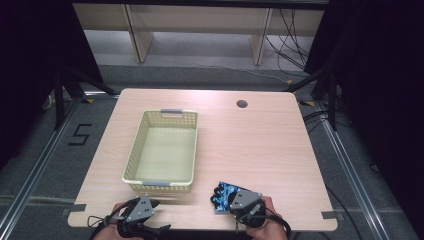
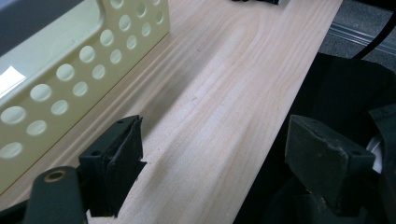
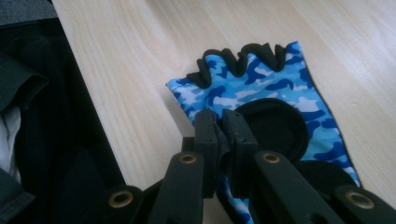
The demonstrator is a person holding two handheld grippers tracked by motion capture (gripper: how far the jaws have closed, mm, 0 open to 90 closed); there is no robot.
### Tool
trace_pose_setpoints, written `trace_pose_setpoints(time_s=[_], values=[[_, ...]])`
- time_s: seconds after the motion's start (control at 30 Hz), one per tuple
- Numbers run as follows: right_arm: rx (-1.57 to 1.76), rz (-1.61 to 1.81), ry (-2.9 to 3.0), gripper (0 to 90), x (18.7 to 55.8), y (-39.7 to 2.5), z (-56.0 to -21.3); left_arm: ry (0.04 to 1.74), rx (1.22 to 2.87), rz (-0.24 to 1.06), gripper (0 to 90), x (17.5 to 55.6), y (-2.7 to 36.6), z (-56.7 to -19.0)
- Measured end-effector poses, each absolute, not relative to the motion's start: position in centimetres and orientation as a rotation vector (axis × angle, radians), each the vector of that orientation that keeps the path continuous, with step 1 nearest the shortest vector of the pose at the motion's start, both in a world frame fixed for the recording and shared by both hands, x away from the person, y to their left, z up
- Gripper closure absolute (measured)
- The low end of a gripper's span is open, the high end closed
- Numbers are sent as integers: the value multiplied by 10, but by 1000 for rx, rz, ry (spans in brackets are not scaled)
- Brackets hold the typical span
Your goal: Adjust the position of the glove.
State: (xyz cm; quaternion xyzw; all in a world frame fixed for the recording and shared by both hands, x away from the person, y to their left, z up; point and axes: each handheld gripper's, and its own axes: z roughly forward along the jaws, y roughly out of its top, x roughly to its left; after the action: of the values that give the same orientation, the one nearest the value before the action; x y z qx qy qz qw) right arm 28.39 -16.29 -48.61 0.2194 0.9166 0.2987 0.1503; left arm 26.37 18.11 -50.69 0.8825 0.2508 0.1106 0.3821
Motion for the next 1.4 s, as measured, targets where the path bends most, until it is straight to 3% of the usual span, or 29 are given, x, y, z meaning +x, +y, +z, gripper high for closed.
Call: trace_pose_setpoints(time_s=[0.17, 0.2, 0.3, 0.33, 0.47, 0.93, 1.4], values=[[663, 882, 2644, 813, 285, -164, -490, 647, 2249, 279, 188, 263, 180, -507], [713, 922, 2638, 735, 285, -165, -488, 649, 2247, 280, 188, 263, 180, -507], [785, 952, 2602, 675, 284, -170, -482, 650, 2247, 263, 188, 263, 180, -508], [846, 985, 2532, 604, 287, -182, -475, 645, 2245, 282, 188, 262, 179, -508], [1130, 1106, 2370, 533, 288, -211, -473, 645, 2238, 252, 189, 261, 176, -509], [1517, 1282, 2187, 497, 287, -253, -494, 559, 2218, 232, 197, 259, 130, -506], [1583, 1259, 2220, 487, 287, -245, -498, 432, 2280, 258, 206, 293, 56, -500]])
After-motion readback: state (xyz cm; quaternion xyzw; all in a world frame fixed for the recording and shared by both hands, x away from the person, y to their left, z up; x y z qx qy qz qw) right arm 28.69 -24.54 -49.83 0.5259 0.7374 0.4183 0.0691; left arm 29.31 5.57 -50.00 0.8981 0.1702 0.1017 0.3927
